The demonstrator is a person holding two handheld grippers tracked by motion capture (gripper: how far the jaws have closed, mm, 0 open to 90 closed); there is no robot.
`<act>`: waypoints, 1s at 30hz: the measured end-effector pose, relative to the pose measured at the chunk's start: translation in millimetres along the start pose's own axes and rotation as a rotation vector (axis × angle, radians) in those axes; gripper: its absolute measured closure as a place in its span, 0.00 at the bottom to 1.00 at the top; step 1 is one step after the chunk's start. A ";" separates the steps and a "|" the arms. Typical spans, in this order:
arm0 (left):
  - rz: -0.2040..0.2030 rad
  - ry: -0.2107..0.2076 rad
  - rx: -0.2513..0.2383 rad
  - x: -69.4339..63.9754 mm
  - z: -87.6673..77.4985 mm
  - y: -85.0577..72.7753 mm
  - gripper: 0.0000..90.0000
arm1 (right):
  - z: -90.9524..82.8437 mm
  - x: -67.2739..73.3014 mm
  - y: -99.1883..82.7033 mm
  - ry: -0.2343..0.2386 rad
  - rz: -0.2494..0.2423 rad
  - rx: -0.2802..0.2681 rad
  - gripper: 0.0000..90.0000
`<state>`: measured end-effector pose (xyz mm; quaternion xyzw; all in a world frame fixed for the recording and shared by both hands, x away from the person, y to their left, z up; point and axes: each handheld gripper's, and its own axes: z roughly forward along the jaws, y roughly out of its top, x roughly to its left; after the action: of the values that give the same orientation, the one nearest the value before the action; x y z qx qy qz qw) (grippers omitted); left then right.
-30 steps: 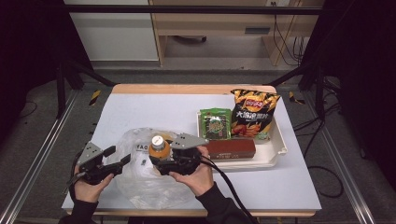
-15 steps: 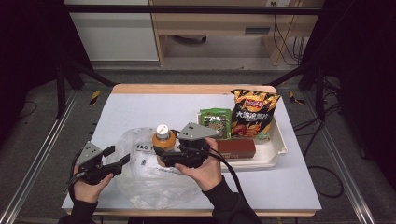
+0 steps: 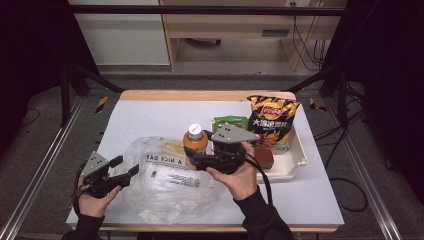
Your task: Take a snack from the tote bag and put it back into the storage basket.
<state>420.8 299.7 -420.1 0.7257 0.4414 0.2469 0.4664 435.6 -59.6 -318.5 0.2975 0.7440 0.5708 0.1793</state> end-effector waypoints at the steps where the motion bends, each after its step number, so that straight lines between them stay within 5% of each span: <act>1: 0.000 0.000 0.000 0.0 0.1 0.0 0.32 | -2.2 -1.9 -0.1 -0.005 0.000 -0.005 0.34; 30: 0.006 -0.004 -0.003 -2.4 -1.0 2.0 0.32 | -61.7 -77.5 -22.8 -0.202 0.048 -0.011 0.34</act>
<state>419.6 297.7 -417.7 0.7269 0.4377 0.2475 0.4677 451.5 -159.5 -328.4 0.3703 0.7116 0.5462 0.2410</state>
